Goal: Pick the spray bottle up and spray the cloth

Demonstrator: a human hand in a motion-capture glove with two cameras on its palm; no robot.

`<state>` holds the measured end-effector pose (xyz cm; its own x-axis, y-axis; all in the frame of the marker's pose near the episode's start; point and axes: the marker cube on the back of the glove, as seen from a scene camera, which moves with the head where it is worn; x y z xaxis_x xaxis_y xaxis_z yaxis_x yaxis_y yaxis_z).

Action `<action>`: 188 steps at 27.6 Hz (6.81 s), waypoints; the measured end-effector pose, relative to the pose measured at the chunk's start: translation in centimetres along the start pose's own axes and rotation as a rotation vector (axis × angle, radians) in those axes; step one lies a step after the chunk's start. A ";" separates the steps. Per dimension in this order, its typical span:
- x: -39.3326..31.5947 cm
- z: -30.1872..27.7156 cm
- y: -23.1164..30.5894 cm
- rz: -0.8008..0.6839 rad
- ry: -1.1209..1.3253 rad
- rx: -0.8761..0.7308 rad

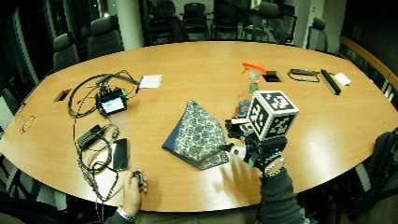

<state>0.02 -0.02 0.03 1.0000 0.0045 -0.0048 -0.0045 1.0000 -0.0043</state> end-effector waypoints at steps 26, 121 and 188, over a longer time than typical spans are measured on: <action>-2.5 0.8 -2.2 0.001 0.047 -0.003; 2.4 -0.9 -14.5 0.162 -0.531 0.904; -8.0 4.3 -12.0 -0.707 0.838 0.569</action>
<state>-7.87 -12.01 4.44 0.4689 -0.3320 -0.8185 0.7481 0.6419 0.1682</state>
